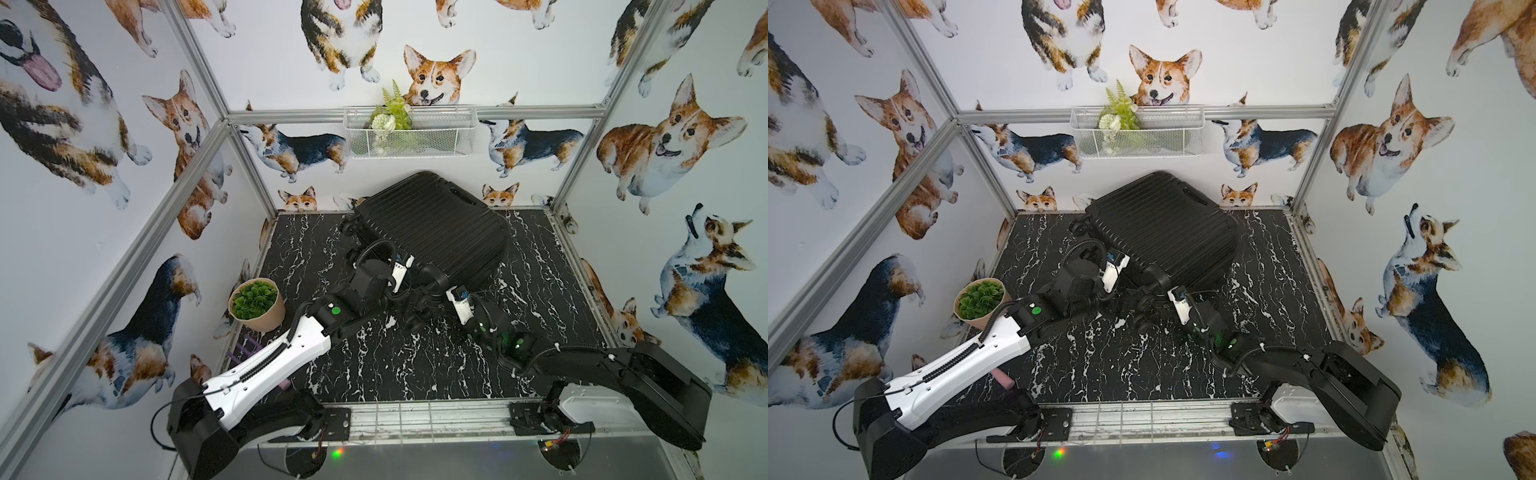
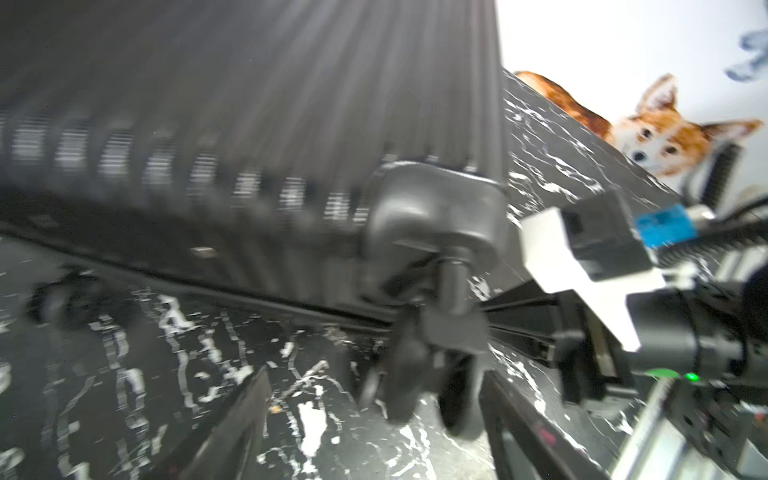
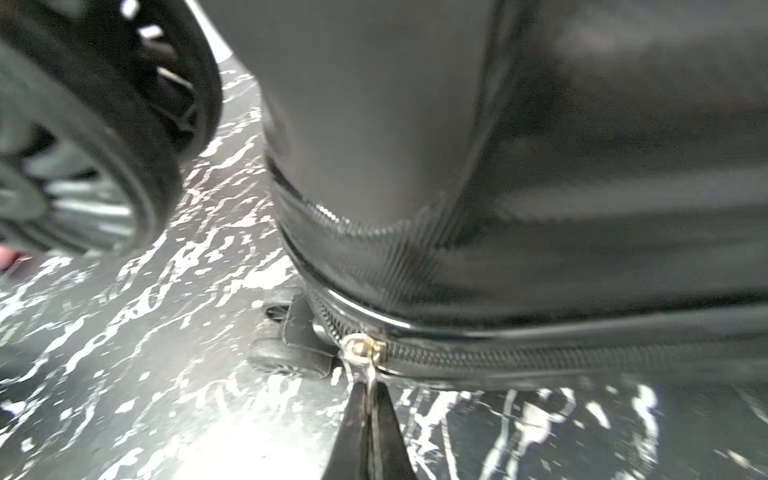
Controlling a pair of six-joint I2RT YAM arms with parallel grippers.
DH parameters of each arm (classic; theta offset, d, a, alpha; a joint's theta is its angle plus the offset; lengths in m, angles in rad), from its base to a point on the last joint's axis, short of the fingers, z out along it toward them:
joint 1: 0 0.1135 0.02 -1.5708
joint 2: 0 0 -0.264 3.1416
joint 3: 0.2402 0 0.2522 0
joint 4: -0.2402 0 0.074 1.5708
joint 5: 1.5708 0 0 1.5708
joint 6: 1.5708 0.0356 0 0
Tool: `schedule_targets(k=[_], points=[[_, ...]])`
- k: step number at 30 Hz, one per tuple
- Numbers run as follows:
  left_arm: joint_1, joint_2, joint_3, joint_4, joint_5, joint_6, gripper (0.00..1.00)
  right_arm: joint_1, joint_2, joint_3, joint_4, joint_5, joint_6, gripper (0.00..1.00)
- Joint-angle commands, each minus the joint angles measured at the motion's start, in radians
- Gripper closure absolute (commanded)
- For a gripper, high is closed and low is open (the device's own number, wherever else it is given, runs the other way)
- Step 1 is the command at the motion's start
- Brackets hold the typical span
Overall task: Close the suitcase zippers
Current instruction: Place the suitcase at the center of the board, then adjust the suitcase at the center of the board.
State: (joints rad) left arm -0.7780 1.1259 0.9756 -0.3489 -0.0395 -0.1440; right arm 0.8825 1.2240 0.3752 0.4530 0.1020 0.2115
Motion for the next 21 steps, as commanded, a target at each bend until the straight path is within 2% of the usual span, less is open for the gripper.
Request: schedule_targets(k=[1,5,7,13,16,21], points=[[0.089,-0.018,0.049,-0.074,-0.071,0.026,0.14,-0.002,-0.014,-0.004,-0.026,0.092,0.019,1.00],[0.249,0.006,0.120,-0.130,-0.128,0.036,0.13,-0.003,-0.031,-0.006,-0.045,0.117,0.016,1.00],[0.334,0.035,0.158,-0.155,-0.121,0.053,0.12,-0.005,-0.040,-0.009,-0.050,0.123,0.014,1.00],[0.565,0.189,0.262,-0.149,0.050,0.158,0.10,-0.011,-0.062,-0.024,-0.053,0.131,0.021,1.00],[0.626,0.283,0.330,-0.144,0.128,0.219,0.09,-0.014,-0.074,-0.028,-0.063,0.128,0.023,1.00],[0.669,0.409,0.412,-0.123,0.244,0.321,0.07,-0.016,-0.084,-0.030,-0.074,0.129,0.023,1.00]])
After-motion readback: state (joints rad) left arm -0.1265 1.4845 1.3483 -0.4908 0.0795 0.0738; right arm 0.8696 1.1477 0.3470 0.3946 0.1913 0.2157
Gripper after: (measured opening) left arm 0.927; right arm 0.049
